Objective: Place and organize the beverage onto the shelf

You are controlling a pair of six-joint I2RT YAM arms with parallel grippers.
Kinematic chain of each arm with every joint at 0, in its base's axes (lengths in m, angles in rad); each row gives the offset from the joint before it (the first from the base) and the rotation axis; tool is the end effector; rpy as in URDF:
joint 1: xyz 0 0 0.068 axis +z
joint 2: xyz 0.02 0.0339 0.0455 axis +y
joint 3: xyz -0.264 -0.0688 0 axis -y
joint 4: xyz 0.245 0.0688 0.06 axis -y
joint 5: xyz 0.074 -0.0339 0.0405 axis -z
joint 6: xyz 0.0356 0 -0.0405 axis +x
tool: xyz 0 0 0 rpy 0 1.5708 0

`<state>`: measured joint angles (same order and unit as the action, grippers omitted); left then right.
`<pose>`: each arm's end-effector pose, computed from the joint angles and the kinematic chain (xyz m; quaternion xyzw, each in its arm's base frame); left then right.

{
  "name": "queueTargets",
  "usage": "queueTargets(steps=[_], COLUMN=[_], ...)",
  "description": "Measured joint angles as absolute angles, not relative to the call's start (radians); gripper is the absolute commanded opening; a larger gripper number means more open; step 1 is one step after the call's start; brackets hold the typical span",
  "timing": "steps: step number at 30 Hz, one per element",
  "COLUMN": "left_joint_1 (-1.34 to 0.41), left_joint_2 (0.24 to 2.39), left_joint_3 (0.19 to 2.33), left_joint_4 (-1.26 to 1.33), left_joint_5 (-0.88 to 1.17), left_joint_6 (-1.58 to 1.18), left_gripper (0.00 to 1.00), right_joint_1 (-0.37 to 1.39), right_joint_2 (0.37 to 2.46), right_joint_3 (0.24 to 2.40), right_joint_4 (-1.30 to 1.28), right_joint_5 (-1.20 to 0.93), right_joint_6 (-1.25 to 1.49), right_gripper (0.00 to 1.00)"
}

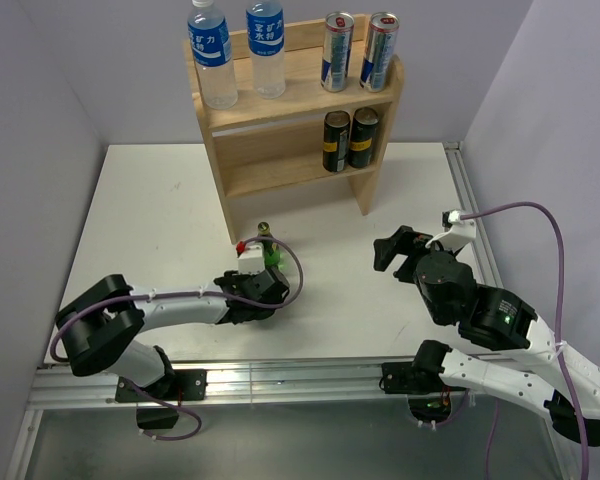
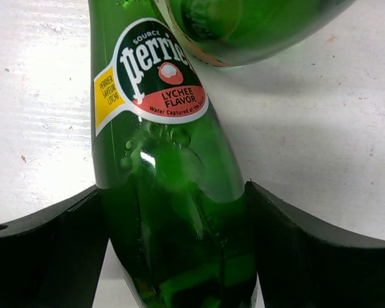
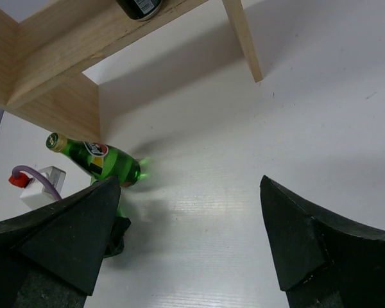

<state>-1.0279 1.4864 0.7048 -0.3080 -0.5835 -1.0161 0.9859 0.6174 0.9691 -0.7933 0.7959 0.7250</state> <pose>0.1521 -0.2141 0.1546 -0.0630 0.9305 -0.0490 0.3574 0.0783 0.0722 0.3648 0.1043 0.7991 0.1576 0.5707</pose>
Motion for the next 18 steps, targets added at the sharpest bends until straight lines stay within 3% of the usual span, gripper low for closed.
queueTargets(steps=[7,13,18], left_joint_1=[-1.024,-1.018,-1.016], left_joint_2=[1.454,1.417,1.398], left_joint_3=[0.659,0.608,0.564], left_joint_4=[-0.270,-0.224,-0.181], left_joint_5=[-0.580,-0.588,-0.594], left_joint_6=[-1.079,-1.121,-1.147], left_gripper=[0.58,0.71,0.70], right_joint_1=[0.986,0.986,0.986], right_joint_2=[0.627,0.638,0.638], right_joint_3=[0.969,0.969,0.969], right_joint_4=[-0.792,-0.789,-0.789], right_joint_5=[0.793,0.789,0.785], right_joint_6=[0.725,0.724,0.725], right_gripper=[0.96,0.96,0.96])
